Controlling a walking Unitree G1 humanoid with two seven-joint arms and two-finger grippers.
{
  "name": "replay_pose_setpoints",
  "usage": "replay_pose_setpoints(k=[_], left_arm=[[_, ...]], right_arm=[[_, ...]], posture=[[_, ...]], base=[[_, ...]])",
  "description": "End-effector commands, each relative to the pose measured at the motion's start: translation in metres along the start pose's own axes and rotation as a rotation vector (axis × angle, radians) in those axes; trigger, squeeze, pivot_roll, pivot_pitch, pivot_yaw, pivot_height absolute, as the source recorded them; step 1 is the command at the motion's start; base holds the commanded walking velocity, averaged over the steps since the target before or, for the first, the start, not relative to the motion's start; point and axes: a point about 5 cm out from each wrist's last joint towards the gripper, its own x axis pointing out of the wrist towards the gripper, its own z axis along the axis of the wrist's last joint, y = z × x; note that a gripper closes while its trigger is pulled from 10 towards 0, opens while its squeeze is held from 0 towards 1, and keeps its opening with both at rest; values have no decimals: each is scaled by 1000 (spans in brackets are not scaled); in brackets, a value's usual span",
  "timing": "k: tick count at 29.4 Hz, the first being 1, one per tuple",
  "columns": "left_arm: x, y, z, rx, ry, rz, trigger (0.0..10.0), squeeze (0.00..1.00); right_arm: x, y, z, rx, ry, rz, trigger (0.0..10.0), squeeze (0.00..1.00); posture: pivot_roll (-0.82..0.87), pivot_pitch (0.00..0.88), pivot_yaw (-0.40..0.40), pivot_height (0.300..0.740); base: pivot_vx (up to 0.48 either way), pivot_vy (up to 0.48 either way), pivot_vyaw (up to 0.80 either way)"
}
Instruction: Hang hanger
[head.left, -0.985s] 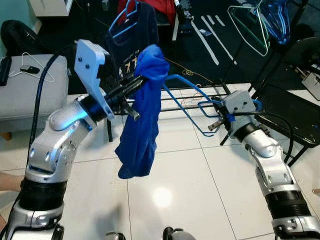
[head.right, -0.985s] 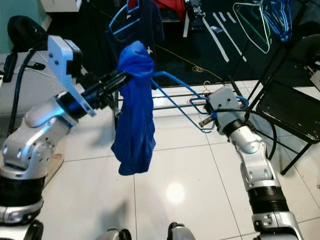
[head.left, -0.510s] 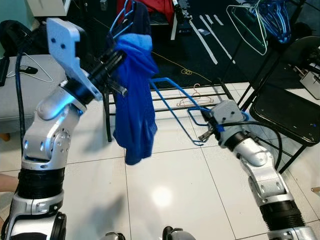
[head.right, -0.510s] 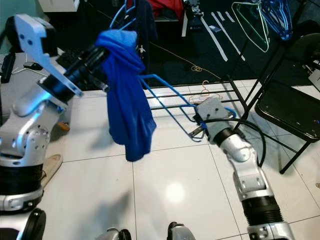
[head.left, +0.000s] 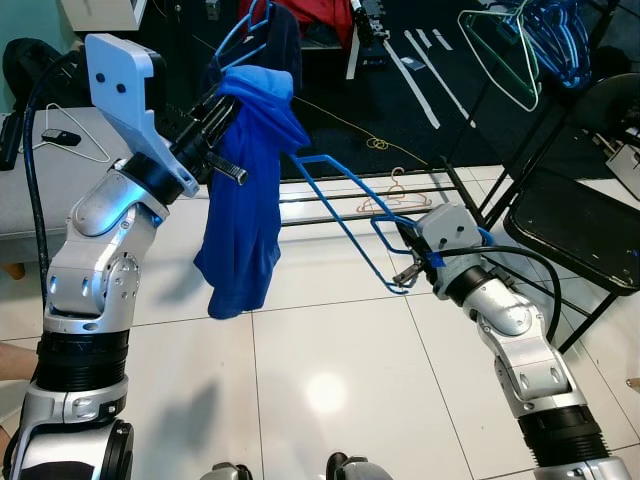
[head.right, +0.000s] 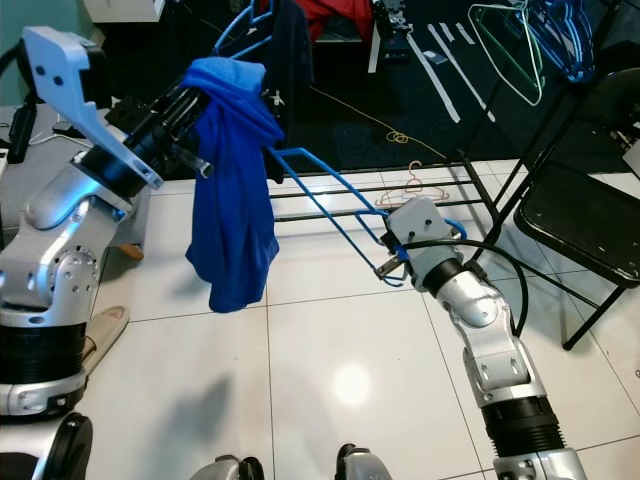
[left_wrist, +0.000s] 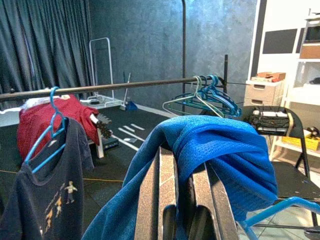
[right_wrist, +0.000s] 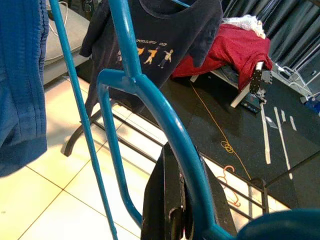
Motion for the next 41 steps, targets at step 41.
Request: replay_pose_setpoints(k=[41], left_arm=[[-15,-23,-46,218,242,-58,0,0]], right_arm=[[12,-2,24,186,-118,-14,0,0]], posture=[[-68,263,-47,740]], base=[[0,0,0]])
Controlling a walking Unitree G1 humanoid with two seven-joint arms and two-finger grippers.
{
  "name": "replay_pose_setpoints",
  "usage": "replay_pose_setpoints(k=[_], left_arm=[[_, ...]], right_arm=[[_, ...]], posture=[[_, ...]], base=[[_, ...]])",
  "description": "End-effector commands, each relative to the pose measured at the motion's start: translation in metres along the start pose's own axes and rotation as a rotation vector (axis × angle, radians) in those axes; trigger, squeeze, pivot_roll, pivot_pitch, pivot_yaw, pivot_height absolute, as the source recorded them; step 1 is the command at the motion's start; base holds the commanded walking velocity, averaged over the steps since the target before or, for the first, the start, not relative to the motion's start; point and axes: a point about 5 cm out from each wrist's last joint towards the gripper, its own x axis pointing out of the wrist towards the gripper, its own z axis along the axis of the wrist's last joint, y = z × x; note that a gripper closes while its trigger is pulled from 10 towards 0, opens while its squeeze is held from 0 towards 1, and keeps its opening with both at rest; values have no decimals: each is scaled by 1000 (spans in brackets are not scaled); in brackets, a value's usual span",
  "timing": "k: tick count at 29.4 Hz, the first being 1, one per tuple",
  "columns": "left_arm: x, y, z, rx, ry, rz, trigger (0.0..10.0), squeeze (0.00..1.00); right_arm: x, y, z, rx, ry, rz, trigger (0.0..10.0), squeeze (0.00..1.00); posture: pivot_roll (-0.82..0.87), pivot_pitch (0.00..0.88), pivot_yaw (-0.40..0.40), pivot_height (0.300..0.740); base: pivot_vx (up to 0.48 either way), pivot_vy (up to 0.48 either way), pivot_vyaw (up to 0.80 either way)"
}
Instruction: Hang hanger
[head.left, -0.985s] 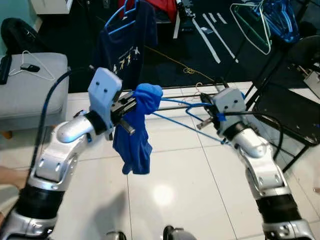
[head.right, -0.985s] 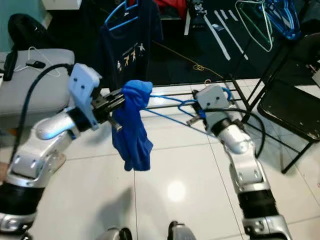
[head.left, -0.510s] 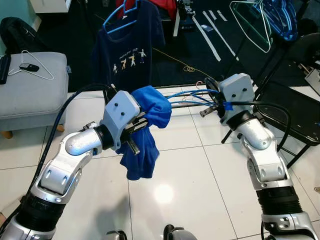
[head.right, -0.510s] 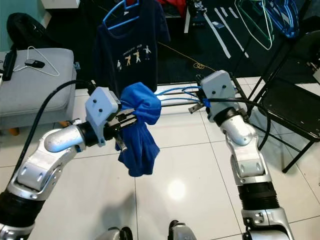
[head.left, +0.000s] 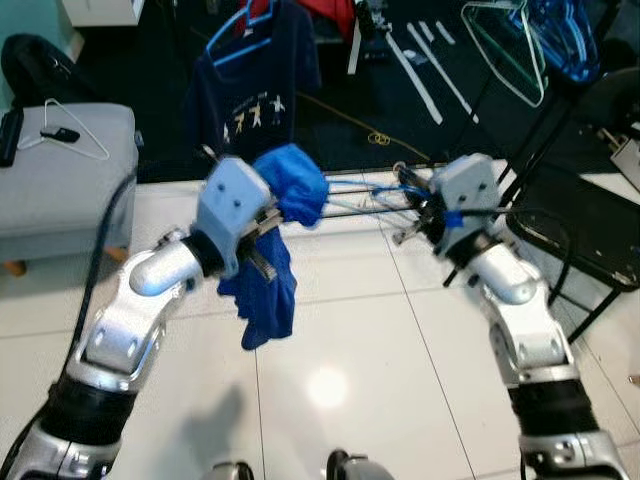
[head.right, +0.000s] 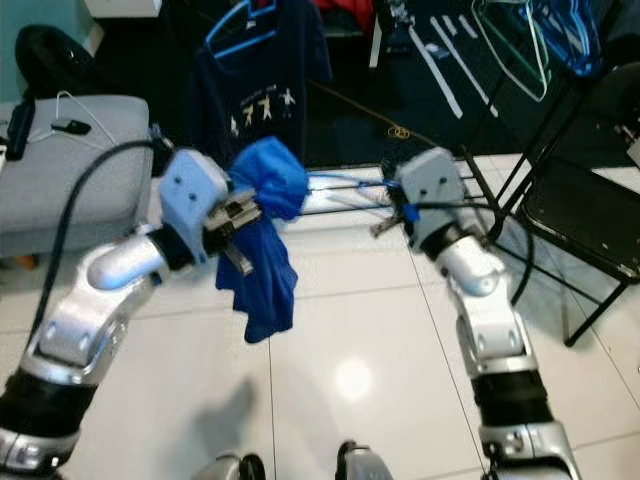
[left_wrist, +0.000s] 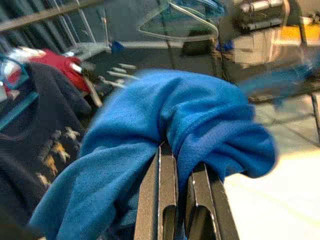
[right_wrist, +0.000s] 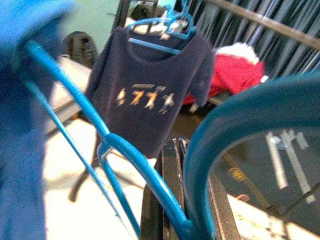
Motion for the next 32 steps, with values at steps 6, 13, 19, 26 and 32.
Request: replay_pose_setpoints(k=[6,13,19,26,32], left_arm=[[0,37,21,-62,-156,223,0,0],[-6,54,31,-100,-249,329,0,0],[-7,62,31,-68,-232,379,0,0],[-7,72,9,-75,-63,428,0,0],[-33,48,-71,-338,319,513,4745,0]], right_arm=[[-17,3,-35,133,160,-65,0,0],[-36,11,-57,144,311,-37,0,0],[-42,24,-64,172,358,30,0,0],[-42,29,-61,181,342,24,0,0],[-40,31,-64,230,336,-68,4941,0]], posture=[[-64,260,-46,740],[-66,251,-48,740],[-66,245,-48,740],[-63,241,-46,740],[-52,218,-30,740]], base=[[0,0,0],[0,0,0],[0,0,0],[0,0,0],[0,0,0]])
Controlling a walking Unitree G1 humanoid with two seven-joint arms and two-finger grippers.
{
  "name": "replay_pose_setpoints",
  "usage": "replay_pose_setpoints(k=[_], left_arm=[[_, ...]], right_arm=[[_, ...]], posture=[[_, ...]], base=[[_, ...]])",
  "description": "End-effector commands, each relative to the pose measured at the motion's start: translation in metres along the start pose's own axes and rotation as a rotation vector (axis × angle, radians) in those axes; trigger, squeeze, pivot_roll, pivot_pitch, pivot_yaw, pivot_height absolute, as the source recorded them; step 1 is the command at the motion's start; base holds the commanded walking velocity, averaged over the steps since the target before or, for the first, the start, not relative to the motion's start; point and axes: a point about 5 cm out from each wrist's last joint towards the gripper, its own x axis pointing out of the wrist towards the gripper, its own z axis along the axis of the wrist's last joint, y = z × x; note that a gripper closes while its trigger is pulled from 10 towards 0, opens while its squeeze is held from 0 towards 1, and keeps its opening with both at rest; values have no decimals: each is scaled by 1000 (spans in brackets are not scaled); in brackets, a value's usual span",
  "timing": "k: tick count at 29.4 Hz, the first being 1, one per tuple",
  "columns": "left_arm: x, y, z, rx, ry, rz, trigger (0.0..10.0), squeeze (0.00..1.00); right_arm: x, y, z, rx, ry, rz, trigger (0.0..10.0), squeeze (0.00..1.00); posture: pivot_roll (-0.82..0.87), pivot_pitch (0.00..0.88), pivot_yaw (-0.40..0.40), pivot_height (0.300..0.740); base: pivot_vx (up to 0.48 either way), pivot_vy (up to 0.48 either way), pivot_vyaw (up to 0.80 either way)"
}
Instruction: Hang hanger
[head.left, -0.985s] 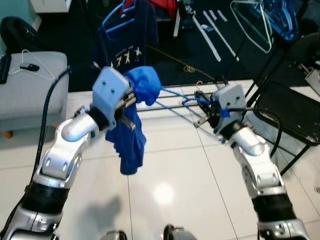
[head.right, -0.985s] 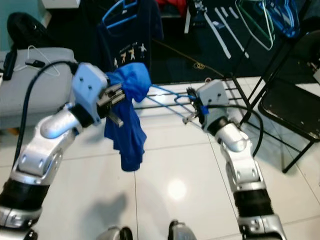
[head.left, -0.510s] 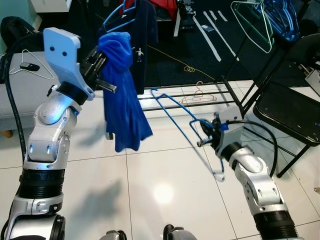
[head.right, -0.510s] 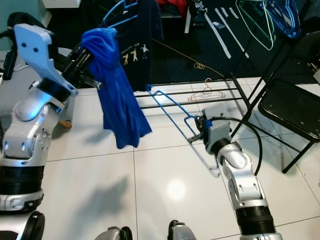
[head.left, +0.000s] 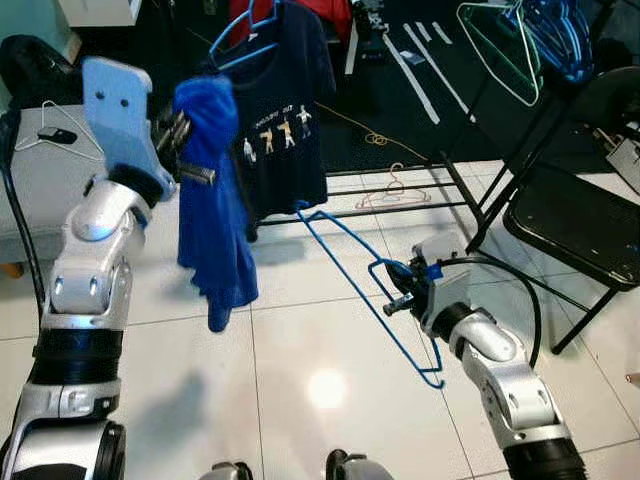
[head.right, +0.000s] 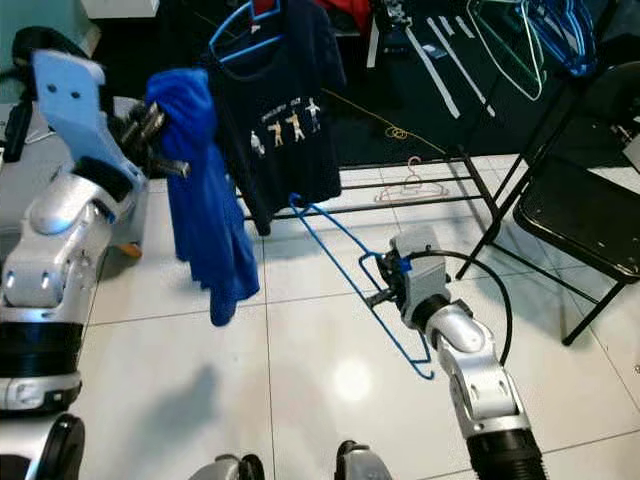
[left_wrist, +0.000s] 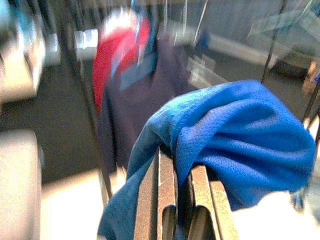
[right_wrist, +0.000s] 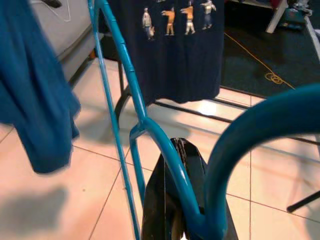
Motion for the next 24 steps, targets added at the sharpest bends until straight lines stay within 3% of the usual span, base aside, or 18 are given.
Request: replay_pose_setpoints(k=[1,3,4,6,8,10,18,24], left_arm=[[-14,5,-49,-95,229,89,4745,0],[-14,5,-49,-95,229,89,4745,0],[-25,9,-70,-157,315,161,10000,0],[-39,8,-94,-234,437,220,10000,0],[-44,9,-100,-249,459,240,10000,0],[-44,9,-100,-249,459,240,10000,0],[-60,2,-102,-257,424,176,10000,0],[-65,-10,-103,-234,446,143,10000,0]], right_arm=[[-2,-3,-9,39,27,-58,4941,0],[-2,-3,-9,39,27,-58,4941,0],[-1,-3,-15,71,61,-96,10000,0],[2,-7,-22,117,104,-169,10000,0],[4,-11,-22,134,109,-215,10000,0],[4,-11,-22,134,109,-215,10000,0],[2,-48,-12,101,83,-489,10000,0],[3,-50,-13,130,95,-482,10000,0]], posture=[[-52,218,-30,740],[-52,218,-30,740],[-51,207,-41,740],[-51,203,-47,740],[-50,204,-48,740],[-50,204,-48,740],[-58,218,-49,740],[-63,225,-52,740]], base=[[0,0,0],[0,0,0],[0,0,0],[0,0,0],[0,0,0],[0,0,0],[0,0,0],[0,0,0]])
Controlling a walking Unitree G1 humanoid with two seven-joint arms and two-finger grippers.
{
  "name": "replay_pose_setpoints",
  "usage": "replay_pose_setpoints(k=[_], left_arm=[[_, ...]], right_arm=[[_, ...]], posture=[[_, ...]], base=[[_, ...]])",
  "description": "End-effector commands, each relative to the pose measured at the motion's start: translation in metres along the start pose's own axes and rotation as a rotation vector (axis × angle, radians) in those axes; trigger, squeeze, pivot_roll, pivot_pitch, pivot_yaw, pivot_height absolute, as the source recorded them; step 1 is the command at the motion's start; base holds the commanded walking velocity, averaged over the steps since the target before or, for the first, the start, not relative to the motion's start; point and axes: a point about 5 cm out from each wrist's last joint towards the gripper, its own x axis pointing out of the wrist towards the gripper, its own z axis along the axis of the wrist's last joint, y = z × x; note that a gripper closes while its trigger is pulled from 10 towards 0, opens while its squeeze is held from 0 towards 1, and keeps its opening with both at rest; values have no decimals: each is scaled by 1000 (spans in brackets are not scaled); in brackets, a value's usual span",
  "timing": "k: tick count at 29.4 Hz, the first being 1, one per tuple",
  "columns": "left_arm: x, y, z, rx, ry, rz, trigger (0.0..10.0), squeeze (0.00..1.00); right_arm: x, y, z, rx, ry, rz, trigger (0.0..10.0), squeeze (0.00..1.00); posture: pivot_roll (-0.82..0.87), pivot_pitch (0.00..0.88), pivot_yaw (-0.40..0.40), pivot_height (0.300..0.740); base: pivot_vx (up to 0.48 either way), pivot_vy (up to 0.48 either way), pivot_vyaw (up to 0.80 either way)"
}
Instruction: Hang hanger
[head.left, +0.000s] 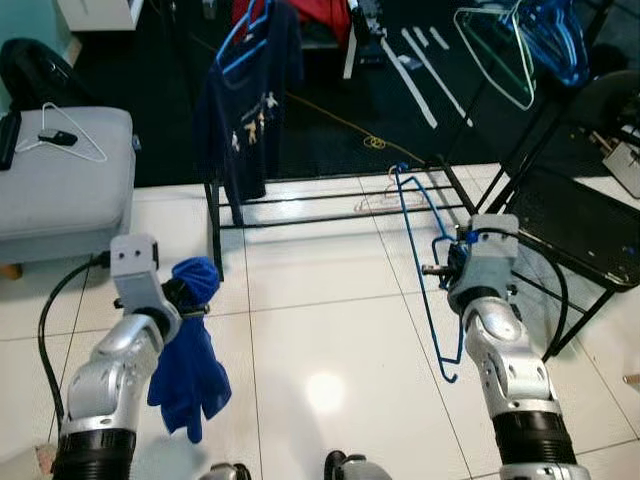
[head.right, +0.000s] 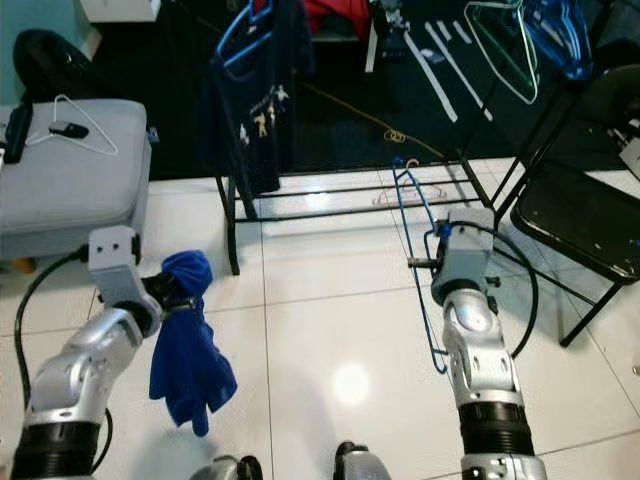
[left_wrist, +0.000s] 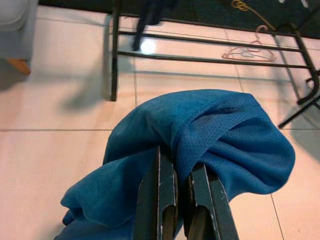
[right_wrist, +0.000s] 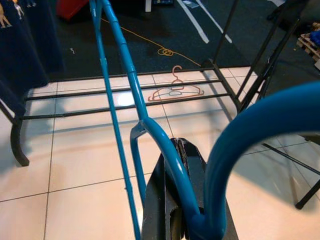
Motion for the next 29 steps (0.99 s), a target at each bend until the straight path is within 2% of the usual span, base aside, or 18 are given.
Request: replay_pose_setpoints(k=[1,20,23,29], left_arm=[[-3,-5,-5,-1,26,-10,10000,0],[-3,-12,-1,66,1,-43,10000,0],[-4,-12,0,86,-11,-39,10000,0],[-4,-14,2,88,-17,-48,10000,0]], right_arm=[[0,2,-7,20,37,18,10000,0],[1,11,-6,28,36,54,10000,0],[-1,19,-6,36,32,106,10000,0],[-1,23,-7,38,38,125,10000,0]], posture=[[-64,226,-53,740],[-64,229,-50,740],[-64,231,-52,740],[-64,231,-53,740]], base=[[0,0,0],[0,0,0],[0,0,0],[0,0,0]])
